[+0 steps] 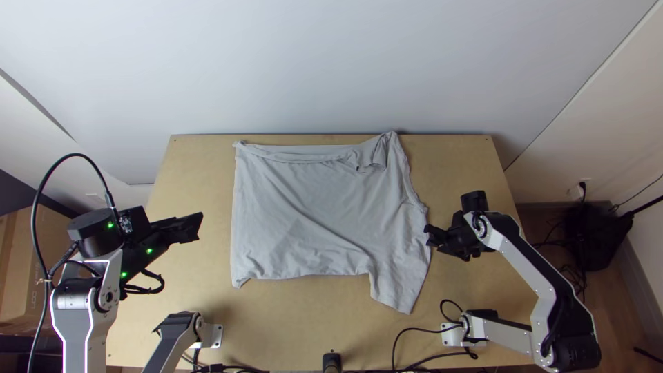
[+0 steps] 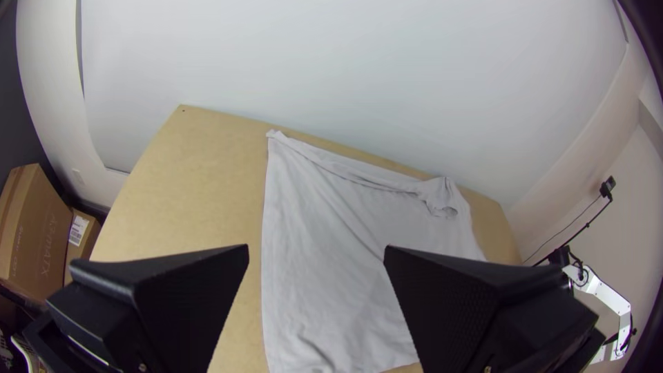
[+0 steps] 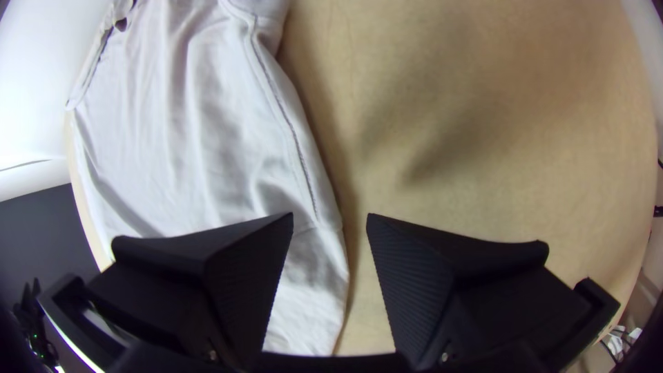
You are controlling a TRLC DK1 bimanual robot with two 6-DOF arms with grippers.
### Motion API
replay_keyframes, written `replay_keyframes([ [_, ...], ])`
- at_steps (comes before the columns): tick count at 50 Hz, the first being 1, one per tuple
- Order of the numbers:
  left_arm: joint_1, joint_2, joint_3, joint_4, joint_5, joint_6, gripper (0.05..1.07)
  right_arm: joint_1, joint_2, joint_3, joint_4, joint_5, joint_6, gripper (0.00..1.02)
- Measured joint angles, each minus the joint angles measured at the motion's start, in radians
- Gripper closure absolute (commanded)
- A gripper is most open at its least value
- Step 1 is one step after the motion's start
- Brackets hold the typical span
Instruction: Fold the t-shirt
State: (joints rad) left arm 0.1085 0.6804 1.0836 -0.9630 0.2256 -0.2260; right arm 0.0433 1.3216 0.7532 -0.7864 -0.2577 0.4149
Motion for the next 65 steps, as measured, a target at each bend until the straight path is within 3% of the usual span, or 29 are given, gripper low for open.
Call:
replay_keyframes([
  [5,-0.002,0.000,-0.006,0.000,0.000,0.010,0.13,0.009,0.045,-0.002,0.007,0.000,0.000,0.54],
  [14,-0.038,-0.017,-0.037,-0.062,0.000,0.078,0.12,0.042,0.078,-0.014,0.071,0.016,0.000,1.00],
  [25,-0.058,-0.058,-0.169,-0.204,-0.002,0.232,0.13,0.074,0.061,-0.022,0.095,0.041,-0.001,1.00],
  [37,-0.059,-0.019,-0.302,-0.234,-0.117,0.359,0.20,0.057,-0.087,-0.029,0.061,0.041,-0.001,1.00],
  [44,-0.113,0.038,-0.322,-0.217,-0.126,0.358,0.20,0.038,-0.121,-0.019,0.026,0.041,-0.001,1.00],
  [50,-0.280,0.105,-0.324,-0.220,-0.177,0.285,0.32,0.027,-0.128,0.008,-0.008,0.041,-0.001,1.00],
  [56,-0.465,0.137,-0.324,-0.217,-0.186,0.227,0.31,0.021,-0.148,0.034,-0.027,0.041,-0.001,1.00],
  [65,-0.528,0.213,-0.340,-0.217,-0.226,0.218,0.23,0.008,-0.172,0.053,-0.056,0.041,-0.001,1.00],
])
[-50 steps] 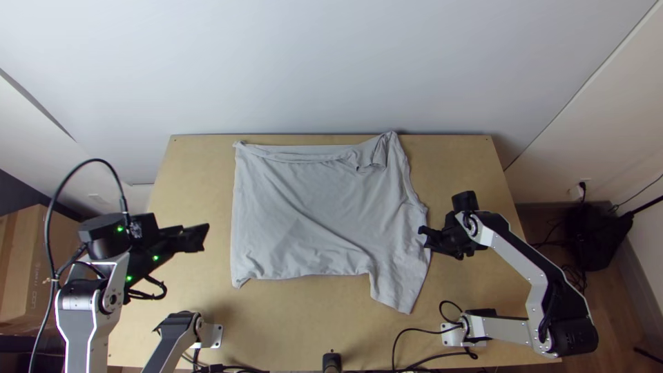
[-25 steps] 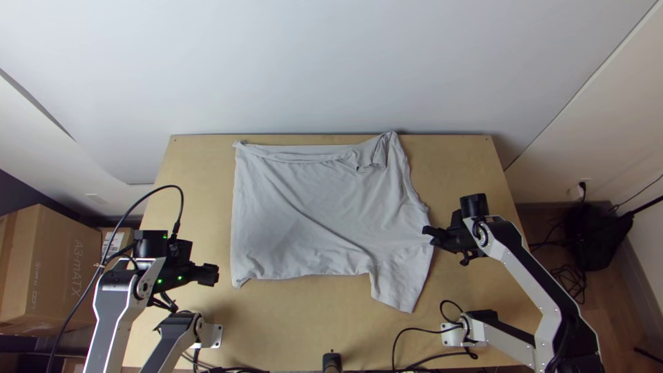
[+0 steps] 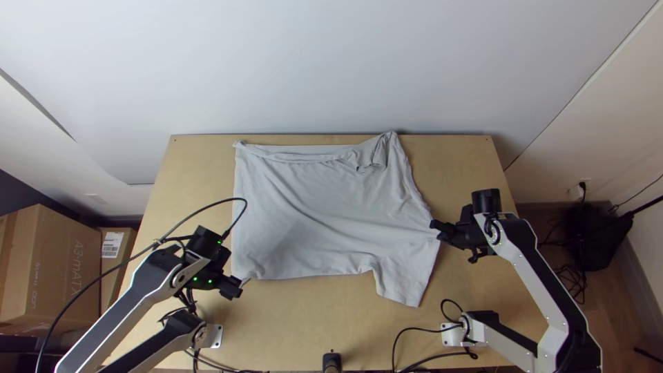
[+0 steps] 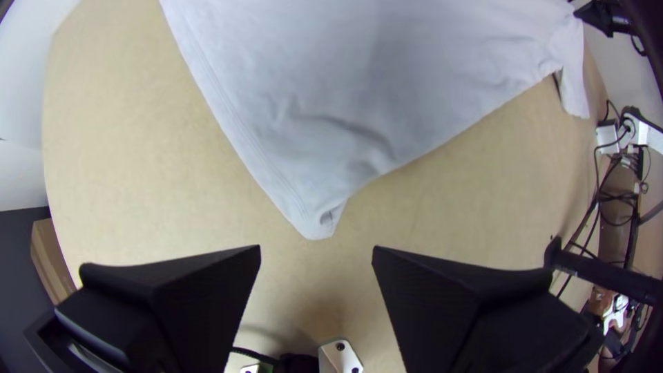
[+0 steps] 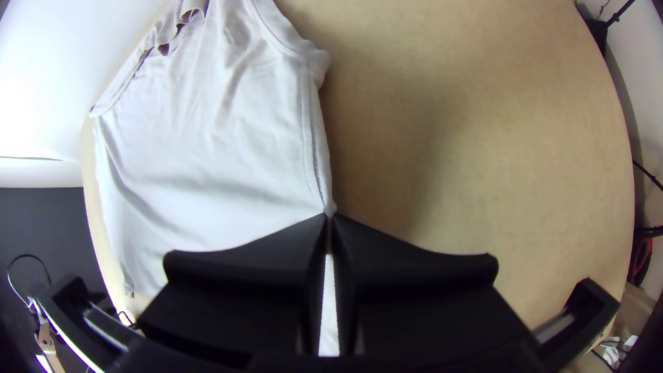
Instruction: Fold the t-shirt
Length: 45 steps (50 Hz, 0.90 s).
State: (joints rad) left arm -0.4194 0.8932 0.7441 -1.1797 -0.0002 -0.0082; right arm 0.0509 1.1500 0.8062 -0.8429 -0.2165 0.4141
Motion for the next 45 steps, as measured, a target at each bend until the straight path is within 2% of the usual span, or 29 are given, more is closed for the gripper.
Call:
replay_keyframes([
  [17,-0.087,0.157,-0.004,0.008,-0.038,0.000,0.21,-0.001,-0.051,0.059,-0.061,0.000,0.001,1.00],
  [42,-0.138,0.381,-0.003,0.113,-0.064,0.001,0.21,0.013,-0.106,0.080,-0.080,0.000,0.008,1.00],
  [44,-0.139,0.401,-0.003,0.113,-0.064,0.001,0.23,0.017,-0.113,0.080,-0.080,0.000,0.009,1.00],
  [45,-0.140,0.412,-0.002,0.113,-0.064,0.001,0.28,0.020,-0.117,0.080,-0.080,0.000,0.012,1.00],
])
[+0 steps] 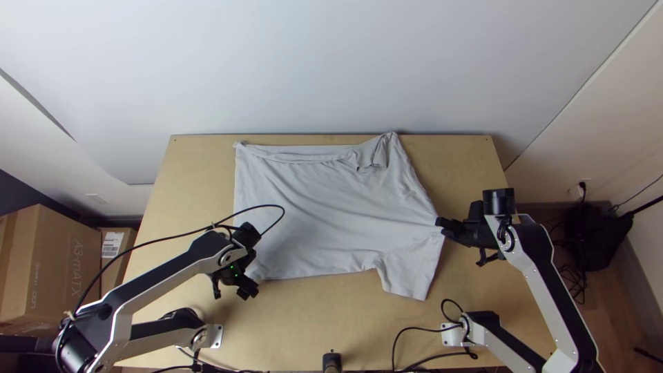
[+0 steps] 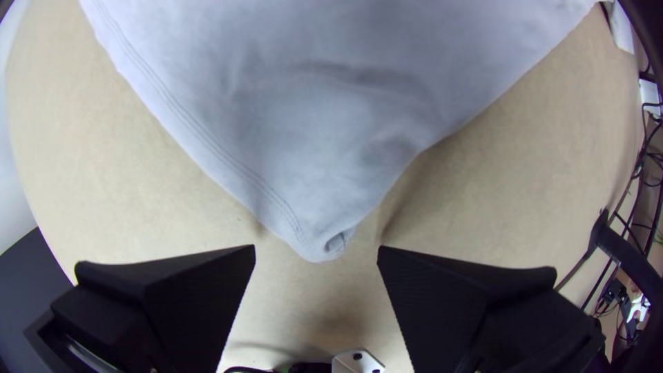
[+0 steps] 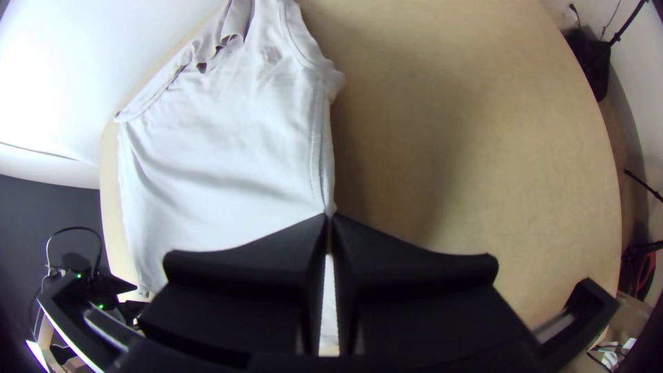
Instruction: Fold the t-shirt
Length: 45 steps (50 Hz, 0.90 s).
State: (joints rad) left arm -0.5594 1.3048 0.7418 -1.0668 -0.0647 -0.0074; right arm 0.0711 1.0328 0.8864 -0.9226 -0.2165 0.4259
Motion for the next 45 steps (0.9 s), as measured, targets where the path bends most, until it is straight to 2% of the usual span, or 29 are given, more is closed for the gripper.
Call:
replay_keyframes([
  [4,-0.002,0.048,0.006,-0.001,0.004,-0.001,0.54,0.007,-0.018,0.000,0.000,0.000,0.005,1.00],
  [7,-0.005,0.060,0.015,0.005,0.012,0.000,0.77,0.007,-0.030,0.000,0.000,0.000,0.008,1.00],
  [8,-0.006,0.061,0.016,0.011,0.013,0.000,0.82,0.007,-0.033,0.000,0.000,0.000,0.009,1.00],
  [11,-0.012,0.058,0.018,0.036,0.018,-0.001,0.90,0.007,-0.040,0.001,0.000,0.000,0.011,1.00],
  [13,-0.013,0.053,0.018,0.055,0.019,0.000,1.04,0.007,-0.046,0.002,0.000,0.000,0.011,1.00],
  [19,0.021,0.014,0.018,0.139,0.045,0.001,1.04,0.007,-0.065,0.006,-0.003,0.000,0.011,1.00],
  [28,0.146,-0.111,0.019,0.178,0.080,-0.001,1.05,-0.014,-0.085,0.007,-0.002,0.000,0.011,1.00],
  [39,0.243,-0.240,0.130,0.294,0.080,-0.109,1.05,-0.099,-0.071,0.011,0.075,0.003,-0.010,1.00],
  [45,0.340,-0.250,0.161,0.380,0.033,-0.136,1.05,-0.095,-0.047,0.023,0.149,0.045,-0.042,1.00],
])
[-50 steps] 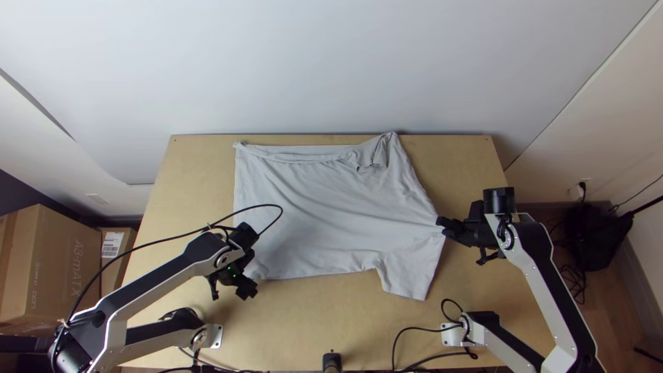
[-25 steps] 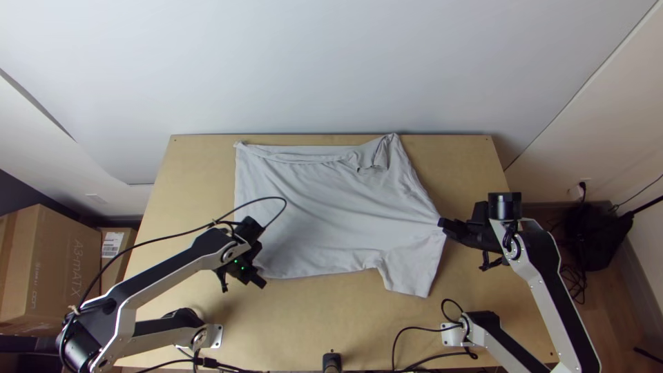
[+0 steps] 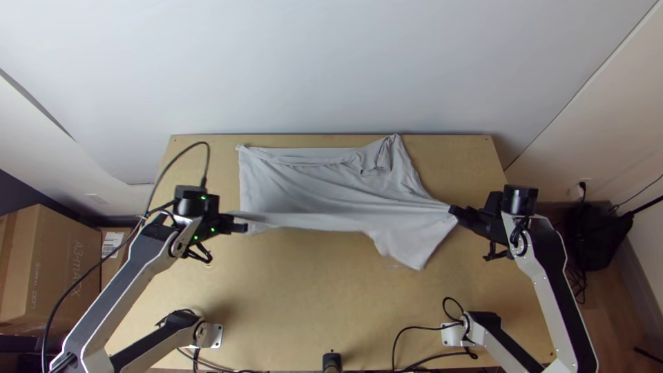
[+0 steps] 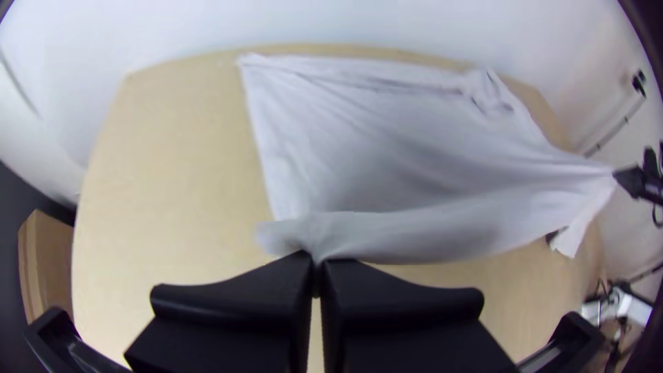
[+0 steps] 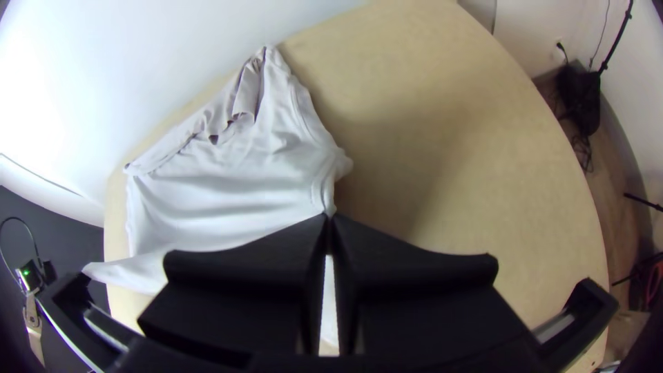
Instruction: Fold the t-shirt
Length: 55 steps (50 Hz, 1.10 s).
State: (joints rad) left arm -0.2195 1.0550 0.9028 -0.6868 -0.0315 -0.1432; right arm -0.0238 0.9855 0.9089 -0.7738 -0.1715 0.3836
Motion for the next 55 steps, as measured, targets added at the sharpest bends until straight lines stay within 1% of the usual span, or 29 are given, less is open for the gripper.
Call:
replay_keyframes([
  [4,0.034,-0.005,0.010,0.008,-0.015,-0.008,1.05,0.013,0.011,0.031,0.039,0.027,-0.024,1.00],
  [8,0.053,-0.020,0.025,0.017,-0.018,-0.006,1.05,0.024,0.030,0.098,0.057,0.034,-0.048,1.00],
  [14,0.116,-0.043,0.052,0.131,-0.034,0.019,1.05,0.031,0.068,0.206,0.106,0.033,-0.087,1.00],
  [17,0.162,-0.039,0.082,0.156,-0.033,0.025,1.05,0.033,0.088,0.254,0.110,0.033,-0.102,1.00],
  [22,0.214,-0.011,0.178,0.159,-0.033,0.032,1.05,0.056,0.135,0.346,0.112,0.035,-0.119,1.00],
  [32,0.267,0.086,0.422,0.159,-0.033,0.032,1.05,0.103,0.258,0.575,0.127,0.060,-0.155,1.00],
  [41,0.284,0.164,0.596,0.219,-0.041,0.030,1.05,0.111,0.406,0.809,0.183,0.060,-0.191,1.00],
  [49,0.284,0.246,0.801,0.227,-0.060,0.023,1.05,0.136,0.519,1.034,0.253,0.102,-0.227,1.00],
  [55,0.292,0.269,0.927,0.238,-0.074,0.023,1.05,0.158,0.542,1.158,0.281,0.113,-0.235,1.00],
])
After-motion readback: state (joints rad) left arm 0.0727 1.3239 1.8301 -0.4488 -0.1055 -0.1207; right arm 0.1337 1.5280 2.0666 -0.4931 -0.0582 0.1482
